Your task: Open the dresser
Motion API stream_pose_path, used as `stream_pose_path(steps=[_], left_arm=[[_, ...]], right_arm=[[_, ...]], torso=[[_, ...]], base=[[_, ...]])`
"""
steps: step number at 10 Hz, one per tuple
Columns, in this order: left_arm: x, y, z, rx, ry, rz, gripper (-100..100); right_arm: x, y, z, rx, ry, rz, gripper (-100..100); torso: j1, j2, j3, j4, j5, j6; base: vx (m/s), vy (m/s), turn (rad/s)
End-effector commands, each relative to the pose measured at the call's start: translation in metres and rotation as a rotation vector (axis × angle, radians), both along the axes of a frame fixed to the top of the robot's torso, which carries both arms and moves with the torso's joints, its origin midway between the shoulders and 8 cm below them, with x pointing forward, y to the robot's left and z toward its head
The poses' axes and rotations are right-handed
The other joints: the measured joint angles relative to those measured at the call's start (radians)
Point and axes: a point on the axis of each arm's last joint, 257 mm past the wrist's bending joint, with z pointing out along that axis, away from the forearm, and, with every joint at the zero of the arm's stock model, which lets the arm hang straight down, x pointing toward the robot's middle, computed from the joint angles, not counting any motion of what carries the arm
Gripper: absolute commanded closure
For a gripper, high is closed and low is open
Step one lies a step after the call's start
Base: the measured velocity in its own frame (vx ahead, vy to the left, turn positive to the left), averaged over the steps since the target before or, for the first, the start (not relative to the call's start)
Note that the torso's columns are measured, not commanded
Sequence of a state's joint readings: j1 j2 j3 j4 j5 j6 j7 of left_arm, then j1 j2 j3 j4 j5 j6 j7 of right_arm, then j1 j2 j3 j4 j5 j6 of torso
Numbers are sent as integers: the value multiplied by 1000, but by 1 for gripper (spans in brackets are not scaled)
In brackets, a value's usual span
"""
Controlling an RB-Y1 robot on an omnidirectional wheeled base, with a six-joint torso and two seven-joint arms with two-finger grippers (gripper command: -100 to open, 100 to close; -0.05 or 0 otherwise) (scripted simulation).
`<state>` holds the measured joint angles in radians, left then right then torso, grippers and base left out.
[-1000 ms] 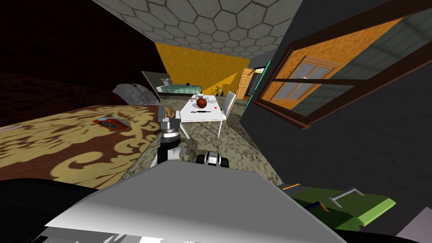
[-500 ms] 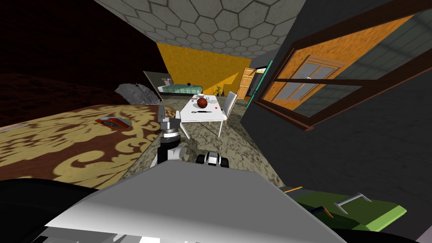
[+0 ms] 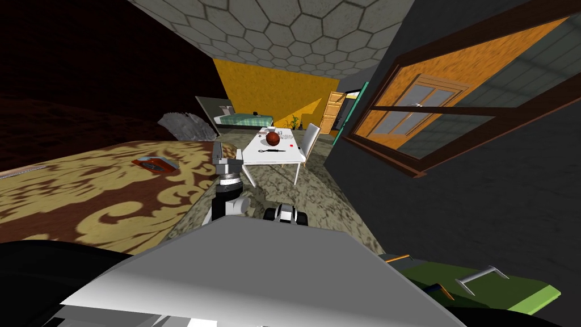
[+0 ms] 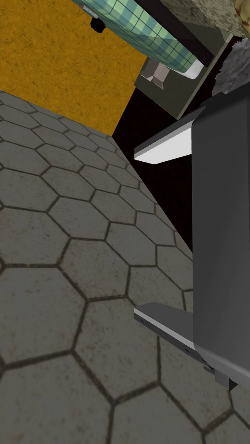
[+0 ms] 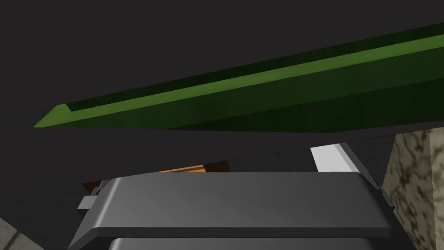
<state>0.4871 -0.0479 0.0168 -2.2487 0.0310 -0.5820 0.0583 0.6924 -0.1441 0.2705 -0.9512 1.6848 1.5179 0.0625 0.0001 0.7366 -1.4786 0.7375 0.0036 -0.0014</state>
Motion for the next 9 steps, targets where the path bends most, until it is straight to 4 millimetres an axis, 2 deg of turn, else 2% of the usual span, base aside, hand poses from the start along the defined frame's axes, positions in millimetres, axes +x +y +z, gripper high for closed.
stream_pose_path(steps=[1, 2, 3, 4, 6, 9], left_arm=[[0, 0, 0, 0, 0, 0, 0], [0, 0, 0, 0, 0, 0, 0], [0, 0, 0, 0, 0, 0, 0], [0, 0, 0, 0, 0, 0, 0], [0, 0, 0, 0, 0, 0, 0], [0, 0, 0, 0, 0, 0, 0]], right_arm=[[-2, 0, 2, 5, -7, 0, -100], [-11, -3, 5, 9, -9, -3, -100], [-7, 3, 1, 17, -8, -4, -100], [-8, 5, 0, 23, -7, -7, 100], [-11, 7, 2, 23, -9, -13, 100], [-14, 8, 5, 21, -11, -21, 100]], torso=[[0, 0, -1, 0, 1, 0], [0, 0, 1, 0, -1, 0], [-5, -1, -1, 0, 1, -1], [-5, -1, 0, 0, 0, -2], [-2, -3, 0, 0, -3, -1], [-1, -2, 0, 0, -2, 0]], base=[[7, 4, 2], [42, -60, -11], [20, -23, -22], [-2, 10, -8], [120, 29, 10], [190, 43, 31]])
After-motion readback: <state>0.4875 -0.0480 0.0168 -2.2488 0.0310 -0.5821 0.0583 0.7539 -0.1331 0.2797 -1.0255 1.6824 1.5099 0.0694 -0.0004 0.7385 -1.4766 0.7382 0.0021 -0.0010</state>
